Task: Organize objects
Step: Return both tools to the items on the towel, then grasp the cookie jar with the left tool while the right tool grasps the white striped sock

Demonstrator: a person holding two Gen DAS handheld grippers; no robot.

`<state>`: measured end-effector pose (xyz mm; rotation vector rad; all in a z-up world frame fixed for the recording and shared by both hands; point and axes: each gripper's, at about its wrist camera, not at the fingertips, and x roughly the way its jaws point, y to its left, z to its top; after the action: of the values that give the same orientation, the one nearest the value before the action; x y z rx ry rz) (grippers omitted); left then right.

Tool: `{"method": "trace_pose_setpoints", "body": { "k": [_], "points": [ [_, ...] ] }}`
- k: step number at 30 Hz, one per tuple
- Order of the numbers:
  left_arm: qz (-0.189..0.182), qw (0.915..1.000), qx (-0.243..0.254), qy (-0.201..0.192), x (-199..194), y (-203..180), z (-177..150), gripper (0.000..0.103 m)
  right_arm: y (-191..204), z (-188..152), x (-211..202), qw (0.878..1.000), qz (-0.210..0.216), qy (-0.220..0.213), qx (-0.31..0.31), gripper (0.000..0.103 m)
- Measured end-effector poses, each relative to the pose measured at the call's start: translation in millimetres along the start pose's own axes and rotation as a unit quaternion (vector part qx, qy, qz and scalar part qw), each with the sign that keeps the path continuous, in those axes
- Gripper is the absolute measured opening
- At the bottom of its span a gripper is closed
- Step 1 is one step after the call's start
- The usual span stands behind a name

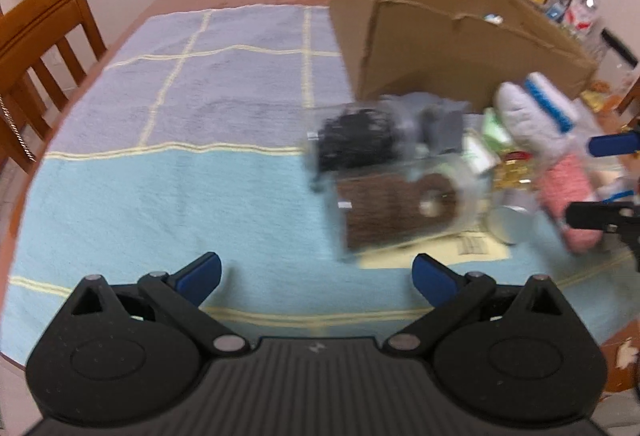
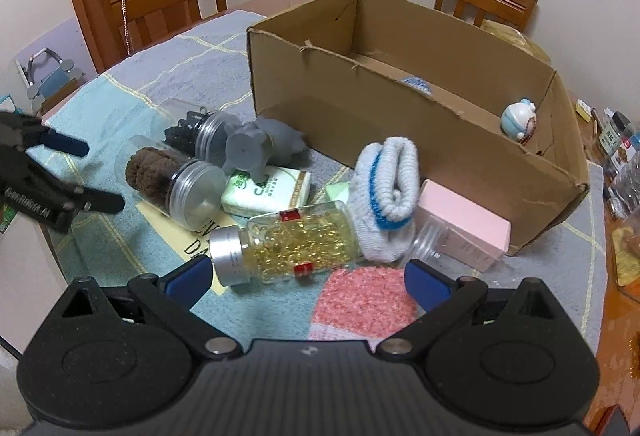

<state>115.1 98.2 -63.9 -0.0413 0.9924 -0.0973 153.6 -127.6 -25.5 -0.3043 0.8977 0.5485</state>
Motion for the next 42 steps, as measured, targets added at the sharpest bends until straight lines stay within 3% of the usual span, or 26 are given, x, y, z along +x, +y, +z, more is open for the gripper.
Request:
{"method": "trace_pose_setpoints", "body": {
  "k": [5, 19, 29, 42],
  "points": [
    [-0.004, 0.9997, -0.008, -0.023, 5.4, -27.4, -0.2, 0.102, -11.2, -9.2, -12.3, 1.000, -0.009, -0.005, -0.007, 0.103],
    [0.037, 0.9985, -0.034, -0.019, 32.2, -53.6, -3.8, 0.102, -40.2, -71.8, -42.5, 0.998, -0.053, 0.015, 0.019, 0.103],
    [0.068, 0.9964, -0.035, -0.035, 34.8, -66.9, 8.5, 0.102, -61.8, -96.5, -16.5, 0.995, -0.022, 0.042, 0.087, 0.103],
    [0.082, 0.9939, -0.067, -0.031, 45.2, -62.6, 23.3, 0.102, -69.3, -90.9, 2.3, 0.998, -0.003, 0.030, 0.059, 0.103]
  ]
}}
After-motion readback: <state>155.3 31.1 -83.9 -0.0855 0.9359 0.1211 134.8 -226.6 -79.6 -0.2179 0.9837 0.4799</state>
